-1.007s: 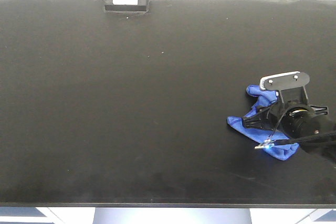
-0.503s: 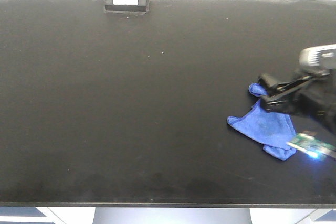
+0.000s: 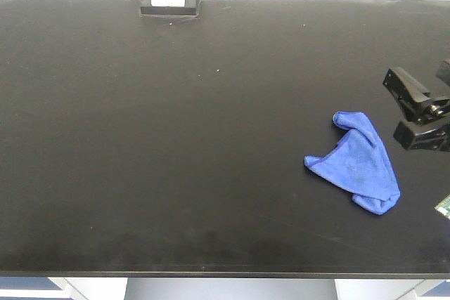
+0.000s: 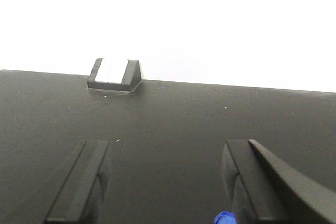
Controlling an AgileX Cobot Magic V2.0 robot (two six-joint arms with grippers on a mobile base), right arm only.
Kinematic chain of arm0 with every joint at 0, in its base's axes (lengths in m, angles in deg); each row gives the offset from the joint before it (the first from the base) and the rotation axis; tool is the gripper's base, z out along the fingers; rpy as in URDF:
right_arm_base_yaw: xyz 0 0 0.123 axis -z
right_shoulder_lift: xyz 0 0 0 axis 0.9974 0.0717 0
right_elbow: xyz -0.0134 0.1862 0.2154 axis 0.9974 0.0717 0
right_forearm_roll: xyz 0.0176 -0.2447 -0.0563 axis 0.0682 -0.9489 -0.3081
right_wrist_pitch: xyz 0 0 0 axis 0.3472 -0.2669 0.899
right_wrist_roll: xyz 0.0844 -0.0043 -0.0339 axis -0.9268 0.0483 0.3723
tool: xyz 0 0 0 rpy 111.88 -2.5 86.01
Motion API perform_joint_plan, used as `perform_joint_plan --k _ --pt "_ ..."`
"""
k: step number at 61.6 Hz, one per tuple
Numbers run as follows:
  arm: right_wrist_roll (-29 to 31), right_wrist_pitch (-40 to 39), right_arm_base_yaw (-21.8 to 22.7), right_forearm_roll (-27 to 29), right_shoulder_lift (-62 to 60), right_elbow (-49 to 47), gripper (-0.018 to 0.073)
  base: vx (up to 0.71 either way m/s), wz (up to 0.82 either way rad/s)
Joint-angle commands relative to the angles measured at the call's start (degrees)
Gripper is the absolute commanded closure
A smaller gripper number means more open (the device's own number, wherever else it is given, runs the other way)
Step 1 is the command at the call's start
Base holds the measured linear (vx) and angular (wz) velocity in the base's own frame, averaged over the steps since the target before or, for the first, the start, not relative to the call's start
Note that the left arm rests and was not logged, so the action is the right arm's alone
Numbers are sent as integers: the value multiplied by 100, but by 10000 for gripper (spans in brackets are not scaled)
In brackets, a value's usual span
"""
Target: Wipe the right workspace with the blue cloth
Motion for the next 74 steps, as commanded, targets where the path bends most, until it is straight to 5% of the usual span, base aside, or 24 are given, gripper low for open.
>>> perform_joint_plan --k 1,18,24,36,45,60,74 --pt "27 -537 30 -27 -28 -139 50 0 0" --pt "-106 -333 30 -599 -227 123 99 0 0" --pt "-717 -122 30 -1423 -506 228 200 0 0" --pt "-2574 222 30 -3522 -1223 421 564 0 0" --pt "-3422 415 398 -4860 -1997 789 570 0 0" --pt "-3702 591 1679 -4331 -3184 1578 567 0 0" --pt "-3702 523 1963 -4313 -3975 2687 567 0 0"
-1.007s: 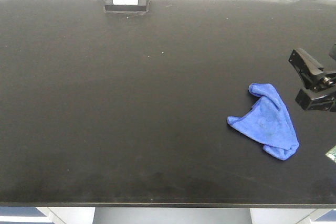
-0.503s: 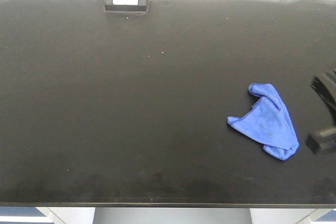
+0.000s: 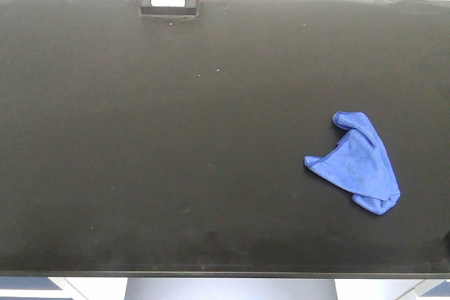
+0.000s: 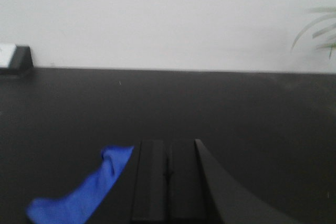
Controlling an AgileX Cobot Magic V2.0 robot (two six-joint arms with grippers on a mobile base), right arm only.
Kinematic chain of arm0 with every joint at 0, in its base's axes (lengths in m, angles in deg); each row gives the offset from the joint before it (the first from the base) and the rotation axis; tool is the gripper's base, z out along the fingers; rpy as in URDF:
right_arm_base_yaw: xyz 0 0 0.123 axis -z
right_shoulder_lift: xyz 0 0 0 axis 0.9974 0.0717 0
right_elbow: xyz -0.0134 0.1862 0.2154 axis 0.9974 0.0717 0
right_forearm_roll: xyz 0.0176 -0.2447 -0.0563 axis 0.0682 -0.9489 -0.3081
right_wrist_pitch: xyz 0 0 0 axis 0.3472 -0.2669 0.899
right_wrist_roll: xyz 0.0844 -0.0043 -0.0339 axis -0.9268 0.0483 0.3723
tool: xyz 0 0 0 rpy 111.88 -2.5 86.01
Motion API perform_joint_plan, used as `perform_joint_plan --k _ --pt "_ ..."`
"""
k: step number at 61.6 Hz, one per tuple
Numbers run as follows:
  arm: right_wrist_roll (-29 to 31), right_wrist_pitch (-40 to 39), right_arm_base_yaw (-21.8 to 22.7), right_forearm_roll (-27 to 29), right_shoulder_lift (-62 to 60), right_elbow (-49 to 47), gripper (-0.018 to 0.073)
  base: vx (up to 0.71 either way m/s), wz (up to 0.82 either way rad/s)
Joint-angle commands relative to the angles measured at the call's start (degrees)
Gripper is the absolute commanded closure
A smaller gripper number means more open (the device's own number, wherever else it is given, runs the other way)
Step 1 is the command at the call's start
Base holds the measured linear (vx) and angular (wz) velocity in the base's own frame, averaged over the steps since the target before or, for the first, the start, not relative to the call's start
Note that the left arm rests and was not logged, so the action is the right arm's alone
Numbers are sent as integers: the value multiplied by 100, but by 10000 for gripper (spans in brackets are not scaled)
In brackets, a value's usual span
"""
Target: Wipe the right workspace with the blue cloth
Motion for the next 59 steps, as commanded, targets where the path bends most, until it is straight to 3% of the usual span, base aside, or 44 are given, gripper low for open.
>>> perform_joint_plan --k 1,16,59 --pt "4 -519 53 77 -214 286 567 0 0" --pt "4 116 53 445 -363 354 567 0 0" --pt "4 119 53 445 -363 348 566 0 0"
